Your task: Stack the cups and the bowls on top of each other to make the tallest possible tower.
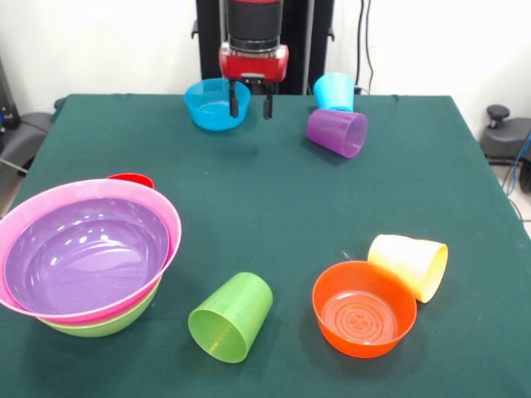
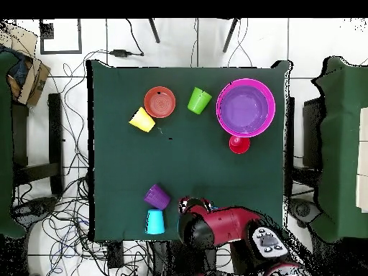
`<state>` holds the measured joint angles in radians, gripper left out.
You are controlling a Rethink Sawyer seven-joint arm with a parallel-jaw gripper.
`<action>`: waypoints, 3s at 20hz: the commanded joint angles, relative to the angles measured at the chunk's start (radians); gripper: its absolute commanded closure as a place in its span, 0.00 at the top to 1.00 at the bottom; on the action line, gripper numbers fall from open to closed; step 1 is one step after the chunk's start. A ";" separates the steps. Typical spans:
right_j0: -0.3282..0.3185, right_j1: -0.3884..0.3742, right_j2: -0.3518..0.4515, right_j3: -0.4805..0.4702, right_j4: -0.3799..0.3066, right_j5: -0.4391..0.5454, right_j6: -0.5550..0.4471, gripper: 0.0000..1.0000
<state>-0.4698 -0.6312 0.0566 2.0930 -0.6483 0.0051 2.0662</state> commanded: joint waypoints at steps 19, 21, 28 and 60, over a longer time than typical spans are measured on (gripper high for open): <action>-0.022 -0.044 0.086 0.036 -0.018 0.084 0.033 1.00; -0.014 -0.031 0.065 0.040 -0.030 0.062 0.042 1.00; -0.024 0.009 0.017 0.071 -0.069 -0.011 0.062 1.00; 0.064 0.245 -0.130 -0.043 -0.045 -0.268 0.068 1.00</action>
<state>-0.4289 -0.4558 -0.1312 2.1866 -0.6755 -0.2056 2.0662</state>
